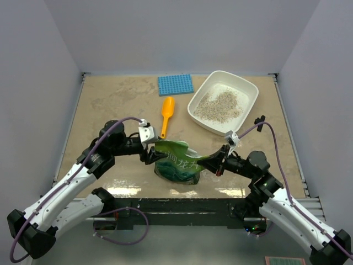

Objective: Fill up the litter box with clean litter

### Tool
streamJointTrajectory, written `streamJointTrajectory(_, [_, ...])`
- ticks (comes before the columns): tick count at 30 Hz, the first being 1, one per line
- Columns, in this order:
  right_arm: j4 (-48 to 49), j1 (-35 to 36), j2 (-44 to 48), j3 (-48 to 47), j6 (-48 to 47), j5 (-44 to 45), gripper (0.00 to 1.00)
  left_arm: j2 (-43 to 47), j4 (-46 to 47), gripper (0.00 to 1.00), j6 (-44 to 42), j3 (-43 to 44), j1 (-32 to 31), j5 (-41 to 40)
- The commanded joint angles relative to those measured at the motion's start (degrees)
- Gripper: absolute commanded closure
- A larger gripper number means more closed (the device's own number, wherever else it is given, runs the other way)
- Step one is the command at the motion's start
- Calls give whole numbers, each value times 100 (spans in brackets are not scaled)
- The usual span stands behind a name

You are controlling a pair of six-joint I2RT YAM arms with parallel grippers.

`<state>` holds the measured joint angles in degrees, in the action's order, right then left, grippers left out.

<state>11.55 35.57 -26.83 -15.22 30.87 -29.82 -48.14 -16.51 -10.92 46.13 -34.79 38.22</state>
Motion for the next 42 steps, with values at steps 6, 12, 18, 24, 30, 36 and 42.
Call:
streamJointTrajectory(6, [550, -15, 301, 19, -46, -252, 100, -89, 1405, 36, 564, -605, 42, 221])
streamJointTrajectory(12, [453, -15, 635, 195, 50, -147, 100, -397, 1959, 58, 731, -631, 235, 941])
streamJointTrajectory(18, [269, -15, 968, 186, 243, 91, 100, -679, 1819, 100, 863, -701, 726, 1899])
streamJointTrajectory(24, [470, -15, 908, 230, 1024, 82, 100, -1074, 1460, 100, 1845, -623, 1219, 2576])
streamJointTrajectory(30, [288, -15, 582, -138, 1211, -156, 97, -1471, 905, 100, 2428, -543, 1255, 3104])
streamJointTrajectory(36, [215, -15, 574, -288, 947, 29, 63, -1066, 1019, 100, 2612, -763, 1255, 3086])
streamJointTrajectory(42, [357, -15, 354, -271, 1008, -234, 60, -1092, 975, 100, 2612, -755, 1255, 3060])
